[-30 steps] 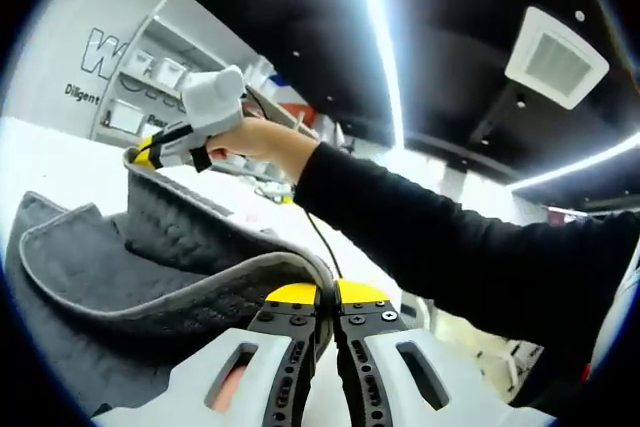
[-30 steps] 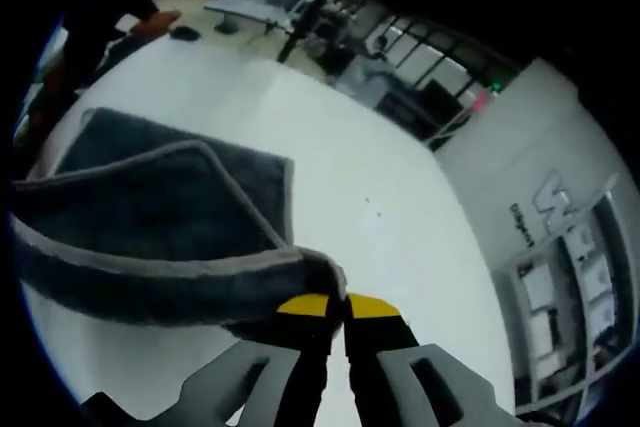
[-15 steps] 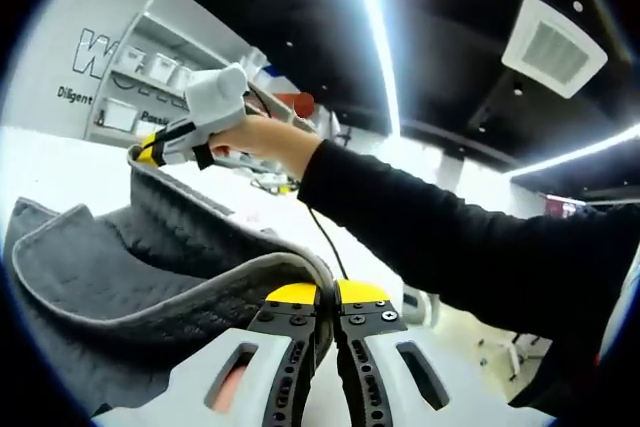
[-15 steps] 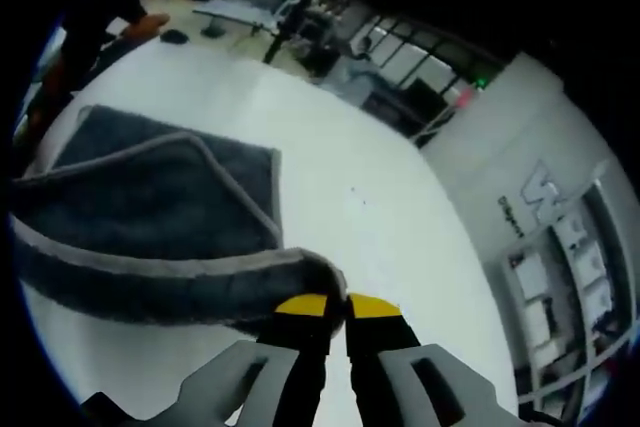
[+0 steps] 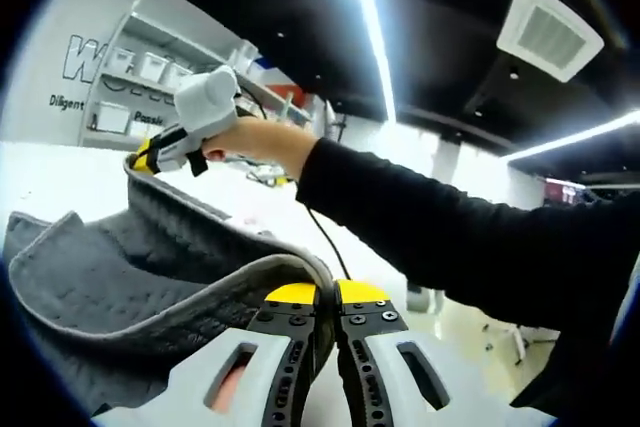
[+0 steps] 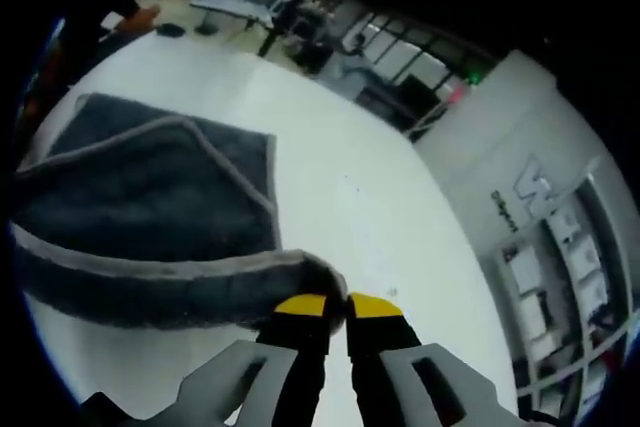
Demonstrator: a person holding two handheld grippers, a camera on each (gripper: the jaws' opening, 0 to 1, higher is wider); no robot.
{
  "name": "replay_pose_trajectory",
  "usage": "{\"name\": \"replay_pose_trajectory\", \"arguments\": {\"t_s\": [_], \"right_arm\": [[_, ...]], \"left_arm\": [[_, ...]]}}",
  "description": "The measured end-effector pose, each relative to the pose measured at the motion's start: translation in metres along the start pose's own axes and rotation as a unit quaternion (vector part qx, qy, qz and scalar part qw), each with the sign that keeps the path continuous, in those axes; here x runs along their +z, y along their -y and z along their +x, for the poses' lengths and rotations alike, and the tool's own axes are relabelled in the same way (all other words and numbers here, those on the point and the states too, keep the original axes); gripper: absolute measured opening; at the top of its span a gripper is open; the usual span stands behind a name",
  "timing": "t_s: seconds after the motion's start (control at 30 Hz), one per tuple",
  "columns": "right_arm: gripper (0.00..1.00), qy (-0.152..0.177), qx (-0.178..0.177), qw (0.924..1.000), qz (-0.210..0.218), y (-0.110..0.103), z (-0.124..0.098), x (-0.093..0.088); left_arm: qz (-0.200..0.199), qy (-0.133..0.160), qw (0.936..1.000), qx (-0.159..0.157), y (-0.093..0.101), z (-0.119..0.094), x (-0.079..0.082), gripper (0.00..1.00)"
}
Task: Open the folded towel by lifting each exposed corner and separating the folded layers until the towel lies flat within the target outline without major curled edges
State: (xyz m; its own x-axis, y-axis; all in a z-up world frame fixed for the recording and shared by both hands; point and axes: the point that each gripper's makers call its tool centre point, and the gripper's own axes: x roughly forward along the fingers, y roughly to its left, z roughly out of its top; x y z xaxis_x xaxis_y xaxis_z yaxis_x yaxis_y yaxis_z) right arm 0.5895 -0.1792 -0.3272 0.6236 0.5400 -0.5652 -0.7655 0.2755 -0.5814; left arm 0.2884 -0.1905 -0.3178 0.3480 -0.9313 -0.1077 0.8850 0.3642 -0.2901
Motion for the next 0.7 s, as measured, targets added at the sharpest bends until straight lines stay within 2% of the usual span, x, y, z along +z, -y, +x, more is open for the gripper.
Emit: {"name": "replay_pose_trajectory", "arguments": {"t_s": [0.03, 0.1, 0.13, 0.23, 0.4, 0.63, 0.7], "right_arm": [[0.02, 0.0, -0.001, 1.0, 0.001, 0.0, -0.001, -0.001], [0.02, 0.0, -0.003, 1.0, 0.003, 0.0, -0.003, -0.003], [0.02, -0.002, -0.006, 1.0, 0.005, 0.001, -0.004, -0.006], [0.03, -0.012, -0.011, 0.9998, 0.006, 0.0, -0.003, -0.015], [0.02, -0.019, -0.011, 0.9998, 0.005, -0.002, 0.0, -0.021], [0.02, -0.016, -0.01, 0.9997, 0.016, -0.006, -0.001, -0.029], [0.02, -0.015, -0.01, 0.9996, 0.022, -0.008, -0.003, -0.035]], "left_arm": [[0.0, -0.005, 1.0, -0.003, 0.0, 0.007, -0.002, 0.04], [-0.001, -0.011, 0.9999, -0.006, -0.001, 0.005, -0.004, 0.04], [0.001, -0.018, 0.9998, -0.007, 0.001, 0.013, -0.007, 0.04], [0.006, -0.019, 0.9998, -0.007, 0.0, 0.02, -0.007, 0.04], [0.012, -0.015, 0.9998, -0.004, -0.001, 0.018, -0.006, 0.04], [0.017, -0.03, 0.9994, -0.005, -0.001, 0.017, -0.013, 0.04], [0.033, -0.034, 0.9989, -0.004, 0.001, 0.016, -0.013, 0.04]]}}
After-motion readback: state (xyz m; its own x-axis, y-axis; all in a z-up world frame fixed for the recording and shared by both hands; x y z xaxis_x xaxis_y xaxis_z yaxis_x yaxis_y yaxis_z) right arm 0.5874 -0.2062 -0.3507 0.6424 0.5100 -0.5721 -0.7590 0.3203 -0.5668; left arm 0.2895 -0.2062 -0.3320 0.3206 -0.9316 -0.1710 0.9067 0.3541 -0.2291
